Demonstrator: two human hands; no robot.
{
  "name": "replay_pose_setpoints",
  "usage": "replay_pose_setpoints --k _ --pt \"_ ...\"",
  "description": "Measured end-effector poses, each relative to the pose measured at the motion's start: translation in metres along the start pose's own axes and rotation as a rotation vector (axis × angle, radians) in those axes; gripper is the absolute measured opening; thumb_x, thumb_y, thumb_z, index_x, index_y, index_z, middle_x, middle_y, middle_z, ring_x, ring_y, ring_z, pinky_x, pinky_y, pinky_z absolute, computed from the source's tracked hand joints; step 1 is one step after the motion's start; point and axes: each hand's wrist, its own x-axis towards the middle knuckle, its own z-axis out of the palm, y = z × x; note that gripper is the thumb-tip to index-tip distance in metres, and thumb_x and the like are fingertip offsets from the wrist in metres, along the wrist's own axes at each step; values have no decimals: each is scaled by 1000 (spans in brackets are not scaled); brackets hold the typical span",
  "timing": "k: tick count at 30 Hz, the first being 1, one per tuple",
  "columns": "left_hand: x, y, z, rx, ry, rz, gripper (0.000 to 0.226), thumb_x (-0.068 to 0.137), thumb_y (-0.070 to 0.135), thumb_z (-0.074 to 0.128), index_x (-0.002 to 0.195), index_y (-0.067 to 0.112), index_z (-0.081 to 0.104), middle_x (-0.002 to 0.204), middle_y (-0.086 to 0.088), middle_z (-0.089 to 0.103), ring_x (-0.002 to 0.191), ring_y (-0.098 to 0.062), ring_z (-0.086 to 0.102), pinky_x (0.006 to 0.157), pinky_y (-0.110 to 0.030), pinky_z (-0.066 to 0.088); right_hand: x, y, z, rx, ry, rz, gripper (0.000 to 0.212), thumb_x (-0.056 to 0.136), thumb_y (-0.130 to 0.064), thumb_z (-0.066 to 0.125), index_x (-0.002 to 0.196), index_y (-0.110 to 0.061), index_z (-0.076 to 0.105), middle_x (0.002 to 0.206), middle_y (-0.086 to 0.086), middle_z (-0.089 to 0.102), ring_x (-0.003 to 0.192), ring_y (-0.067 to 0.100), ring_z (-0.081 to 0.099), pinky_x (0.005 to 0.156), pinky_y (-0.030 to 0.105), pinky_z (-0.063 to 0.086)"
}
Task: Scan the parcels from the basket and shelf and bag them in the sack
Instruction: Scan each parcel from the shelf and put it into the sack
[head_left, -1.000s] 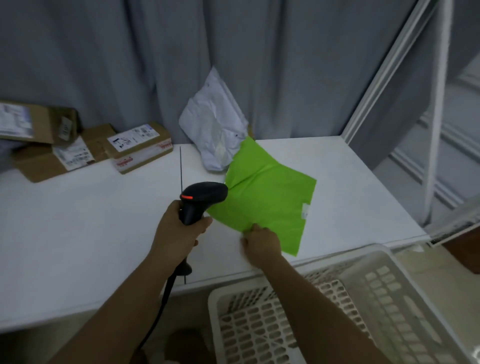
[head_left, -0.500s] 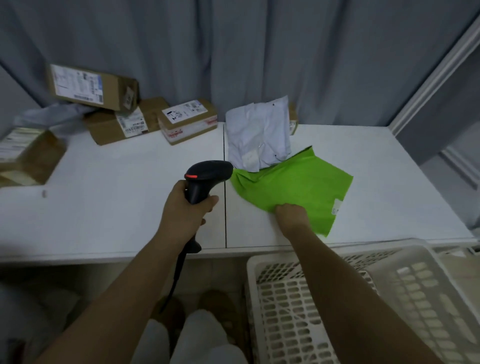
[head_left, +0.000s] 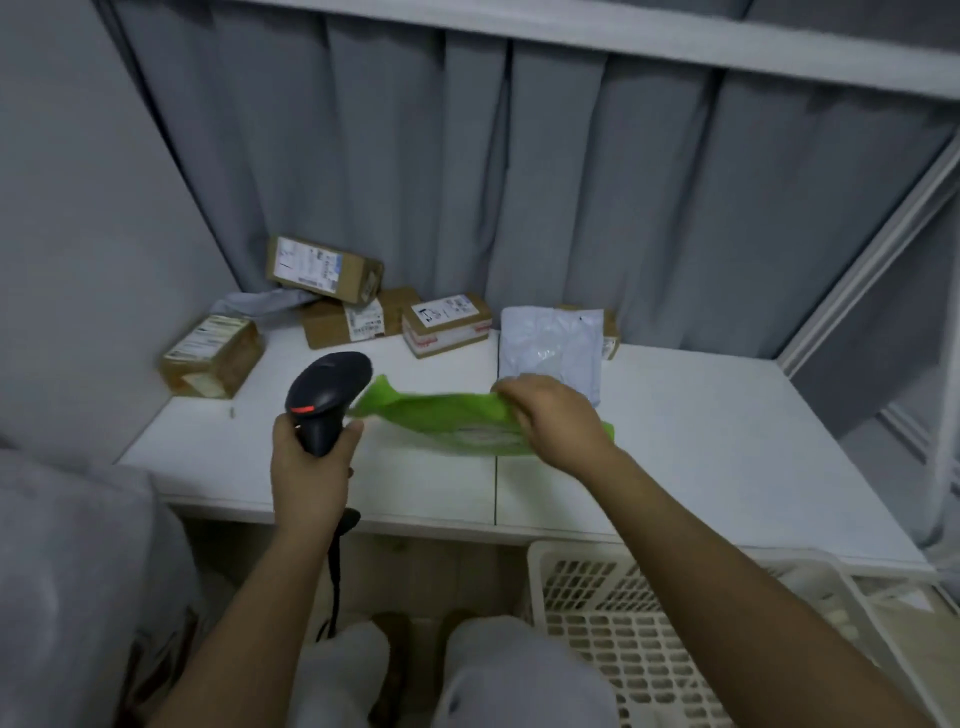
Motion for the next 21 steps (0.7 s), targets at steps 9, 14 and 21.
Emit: replay_pose_setpoints --k 9,14,21 --pt "3 -14 -45 -39 192 24 34 85 15 70 106 24 45 94 -2 59 90 -25 57 82 -40 48 30 -14 38 757 337 727 13 94 -4 55 97 -4 67 89 8 63 84 20 56 70 24 41" --pt "31 -33 -24 79 53 11 32 85 21 71 104 26 46 86 10 57 85 -24 59 75 -37 47 17 10 113 733 285 1008 14 94 -7 55 97 -2 67 89 20 66 81 24 56 70 27 38" --pt "68 -60 6 152 -46 -3 29 84 20 70 84 33 44 78 12 56 68 -8 56 60 -30 41 8 44 156 341 -220 964 50 89 -6 53 138 -4 40 129 24 50 117 41 51 90 40 42"
